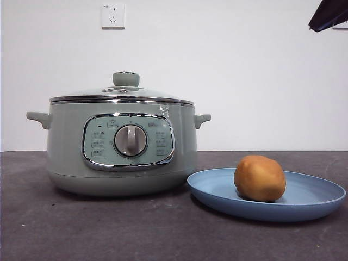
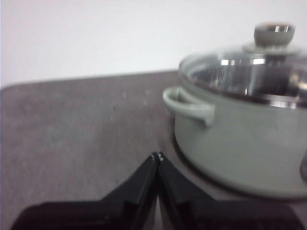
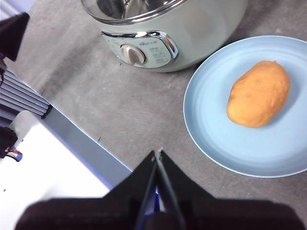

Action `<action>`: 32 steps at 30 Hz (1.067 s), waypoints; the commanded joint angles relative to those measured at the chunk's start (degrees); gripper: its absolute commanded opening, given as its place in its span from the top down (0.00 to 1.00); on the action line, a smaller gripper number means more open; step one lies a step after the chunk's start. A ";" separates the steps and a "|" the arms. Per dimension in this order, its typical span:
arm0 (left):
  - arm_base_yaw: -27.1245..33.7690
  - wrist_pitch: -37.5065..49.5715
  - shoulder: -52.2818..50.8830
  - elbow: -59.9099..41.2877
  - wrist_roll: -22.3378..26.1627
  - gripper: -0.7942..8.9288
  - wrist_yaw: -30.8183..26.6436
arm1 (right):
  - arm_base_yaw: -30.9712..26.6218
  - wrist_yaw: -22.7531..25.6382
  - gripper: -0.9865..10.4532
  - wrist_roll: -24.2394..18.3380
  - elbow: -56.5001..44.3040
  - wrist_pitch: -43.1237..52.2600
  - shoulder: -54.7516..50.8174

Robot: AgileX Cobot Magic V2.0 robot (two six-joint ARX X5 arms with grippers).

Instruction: Take the potato out from the steamer,put the potato on the plate,close the lid

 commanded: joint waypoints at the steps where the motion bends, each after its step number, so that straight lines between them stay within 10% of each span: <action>1: 0.17 -3.26 -0.17 -0.90 -0.39 0.92 -0.07 | 0.07 0.15 0.91 0.13 -0.13 0.26 -0.02; 32: 0.13 -3.45 -0.15 -0.87 -0.61 0.92 0.66 | -1.38 2.67 0.91 -4.20 -0.13 0.48 -2.21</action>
